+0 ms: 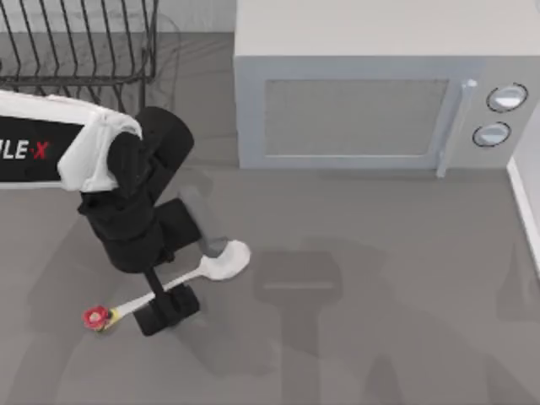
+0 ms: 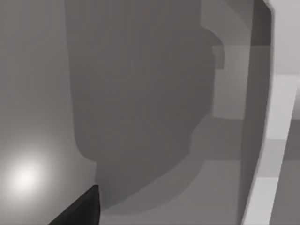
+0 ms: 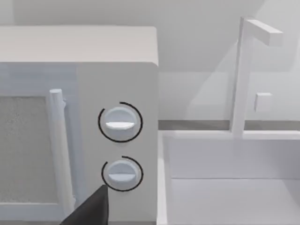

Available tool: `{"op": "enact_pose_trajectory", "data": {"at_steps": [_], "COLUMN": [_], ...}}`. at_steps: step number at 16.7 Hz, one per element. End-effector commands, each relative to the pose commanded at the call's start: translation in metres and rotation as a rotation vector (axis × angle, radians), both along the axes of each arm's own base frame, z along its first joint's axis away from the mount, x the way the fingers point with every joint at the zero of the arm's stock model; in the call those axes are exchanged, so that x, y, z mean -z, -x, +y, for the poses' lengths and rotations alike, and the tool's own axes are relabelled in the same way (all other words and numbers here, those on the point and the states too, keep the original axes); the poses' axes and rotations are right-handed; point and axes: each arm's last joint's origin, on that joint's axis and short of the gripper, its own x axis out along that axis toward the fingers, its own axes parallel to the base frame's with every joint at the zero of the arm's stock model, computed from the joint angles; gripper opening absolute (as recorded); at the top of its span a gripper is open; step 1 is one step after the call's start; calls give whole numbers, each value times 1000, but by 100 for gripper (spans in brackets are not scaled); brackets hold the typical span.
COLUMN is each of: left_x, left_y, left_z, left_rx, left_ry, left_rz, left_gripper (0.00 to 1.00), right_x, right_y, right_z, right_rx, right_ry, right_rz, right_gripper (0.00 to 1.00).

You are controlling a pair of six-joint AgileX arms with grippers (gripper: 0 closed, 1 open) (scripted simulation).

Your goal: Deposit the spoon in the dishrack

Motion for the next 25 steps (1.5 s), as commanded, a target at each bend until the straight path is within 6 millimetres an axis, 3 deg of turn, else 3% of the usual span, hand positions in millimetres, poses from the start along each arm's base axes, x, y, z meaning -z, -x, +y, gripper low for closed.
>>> {"op": "enact_pose_trajectory", "data": {"at_steps": [11,19,20,23,25], "left_x": [0,0,-22,-31,-50], "left_y": [0,0,0,-4,-11], "left_z": [0,0,0,-3,-7], "left_rx": [0,0,-4,2,5], "left_ry": [0,0,27,29,33], "left_rz": [0,0,-18,-22,-29], "left_gripper": [2,0,0,0,0], "right_x": [0,0,0,0,0], "right_y": [0,0,0,0,0], "right_z": [0,0,0,0,0], "right_rx": [0,0,0,0,0], "right_ry": [0,0,0,0,0], "right_rz": [0,0,0,0,0], "right_gripper": [100,100,100,100,100]}}
